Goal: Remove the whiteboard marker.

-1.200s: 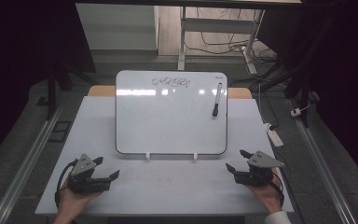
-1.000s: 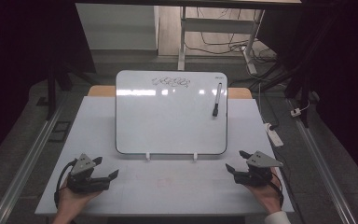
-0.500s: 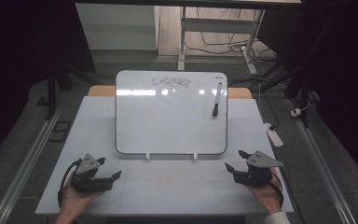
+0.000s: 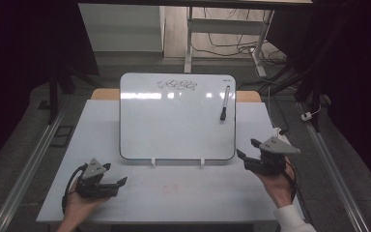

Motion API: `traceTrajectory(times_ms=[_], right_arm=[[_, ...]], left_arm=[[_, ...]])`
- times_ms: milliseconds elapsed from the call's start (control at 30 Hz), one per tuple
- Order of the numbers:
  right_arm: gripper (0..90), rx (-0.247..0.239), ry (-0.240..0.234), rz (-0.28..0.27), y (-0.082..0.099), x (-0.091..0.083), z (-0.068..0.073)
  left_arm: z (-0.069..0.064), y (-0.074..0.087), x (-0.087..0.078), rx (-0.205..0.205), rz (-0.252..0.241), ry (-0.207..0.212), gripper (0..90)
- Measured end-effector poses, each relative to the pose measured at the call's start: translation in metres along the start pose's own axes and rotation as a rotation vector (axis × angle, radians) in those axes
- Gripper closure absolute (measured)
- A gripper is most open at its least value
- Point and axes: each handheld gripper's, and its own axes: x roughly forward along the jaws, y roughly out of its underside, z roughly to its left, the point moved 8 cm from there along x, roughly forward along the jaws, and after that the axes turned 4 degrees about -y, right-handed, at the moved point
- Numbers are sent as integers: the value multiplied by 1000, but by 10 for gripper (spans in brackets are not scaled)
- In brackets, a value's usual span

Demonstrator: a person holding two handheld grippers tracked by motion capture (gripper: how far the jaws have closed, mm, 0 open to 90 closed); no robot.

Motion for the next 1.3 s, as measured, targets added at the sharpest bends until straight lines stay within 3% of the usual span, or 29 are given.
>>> traceTrajectory(times_ms=[167,533,967,1300], right_arm=[[341,41,35,-9,-36,11,-11],[359,93,92,21,-85,49,-29],[387,124,146,67,-126,84,-42],[469,139,221,115,-140,107,-52]], left_arm=[[1,1,-1,-7,-6,-3,206],[-2,2,-1,4,-6,-3,207],[-1,4,0,11,-4,-3,208],[0,4,0,14,-8,-3,208]])
